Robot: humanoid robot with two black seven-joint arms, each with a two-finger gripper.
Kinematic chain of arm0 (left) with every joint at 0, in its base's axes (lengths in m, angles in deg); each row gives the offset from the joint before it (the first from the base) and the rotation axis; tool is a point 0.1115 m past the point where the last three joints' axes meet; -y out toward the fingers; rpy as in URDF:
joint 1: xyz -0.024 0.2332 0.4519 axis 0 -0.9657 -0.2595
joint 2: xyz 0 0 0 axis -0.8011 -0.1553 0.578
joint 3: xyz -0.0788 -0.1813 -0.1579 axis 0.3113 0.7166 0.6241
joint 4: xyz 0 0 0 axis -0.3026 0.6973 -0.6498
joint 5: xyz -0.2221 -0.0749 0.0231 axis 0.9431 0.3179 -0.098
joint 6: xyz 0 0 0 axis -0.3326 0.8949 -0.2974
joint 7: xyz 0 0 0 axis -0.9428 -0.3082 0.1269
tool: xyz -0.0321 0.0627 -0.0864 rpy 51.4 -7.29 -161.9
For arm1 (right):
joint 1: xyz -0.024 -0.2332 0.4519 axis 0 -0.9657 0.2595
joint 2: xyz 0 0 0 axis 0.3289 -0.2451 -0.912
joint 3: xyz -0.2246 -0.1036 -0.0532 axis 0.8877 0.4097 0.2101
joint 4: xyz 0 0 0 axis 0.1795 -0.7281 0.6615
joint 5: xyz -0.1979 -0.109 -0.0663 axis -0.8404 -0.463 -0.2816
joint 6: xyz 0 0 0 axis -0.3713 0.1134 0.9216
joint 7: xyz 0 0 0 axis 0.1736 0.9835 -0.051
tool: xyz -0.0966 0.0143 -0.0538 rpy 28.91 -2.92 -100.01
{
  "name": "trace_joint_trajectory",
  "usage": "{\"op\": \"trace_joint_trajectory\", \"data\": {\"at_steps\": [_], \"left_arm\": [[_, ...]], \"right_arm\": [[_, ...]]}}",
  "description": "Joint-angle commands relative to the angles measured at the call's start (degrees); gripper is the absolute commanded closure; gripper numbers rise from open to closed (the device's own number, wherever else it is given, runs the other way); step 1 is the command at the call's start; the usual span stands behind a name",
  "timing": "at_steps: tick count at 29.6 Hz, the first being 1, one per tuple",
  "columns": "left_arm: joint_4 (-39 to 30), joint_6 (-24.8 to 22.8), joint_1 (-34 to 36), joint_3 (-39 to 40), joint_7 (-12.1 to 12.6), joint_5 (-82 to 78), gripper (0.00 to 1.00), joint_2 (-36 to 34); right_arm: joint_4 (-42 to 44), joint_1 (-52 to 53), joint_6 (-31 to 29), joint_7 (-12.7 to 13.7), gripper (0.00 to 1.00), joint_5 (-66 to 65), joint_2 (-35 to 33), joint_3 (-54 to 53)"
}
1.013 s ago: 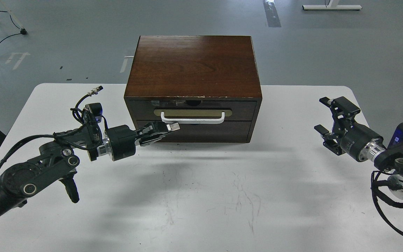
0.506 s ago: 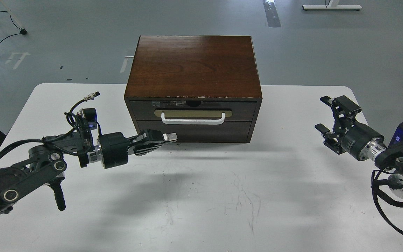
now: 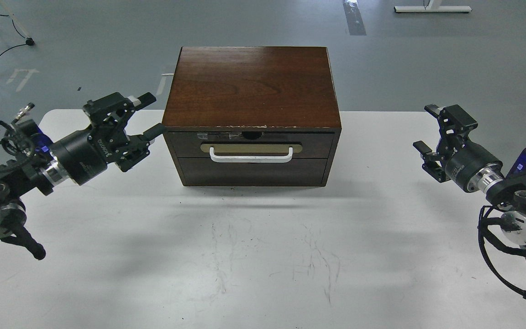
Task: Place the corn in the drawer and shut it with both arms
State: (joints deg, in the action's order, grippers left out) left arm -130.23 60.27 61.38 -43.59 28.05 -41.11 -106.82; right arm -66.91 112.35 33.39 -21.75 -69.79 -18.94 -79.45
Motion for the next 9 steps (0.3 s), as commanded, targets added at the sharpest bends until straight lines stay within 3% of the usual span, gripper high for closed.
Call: {"op": "trace_joint_trajectory", "data": {"at_steps": [1,9], "left_arm": [[1.80,-0.01,-3.78,-0.01,0.00,1.12,0.00,0.18],[3.39,-0.01,-5.99,-0.01,0.00,5.60,0.00,0.27]], "right_arm": [[0.74,-0.42,0.00,0.00,0.00,0.00,1.62,0.01],[0.65,-1.39,-0.44,0.00,0.00,0.00,3.90,-2.62]]}}
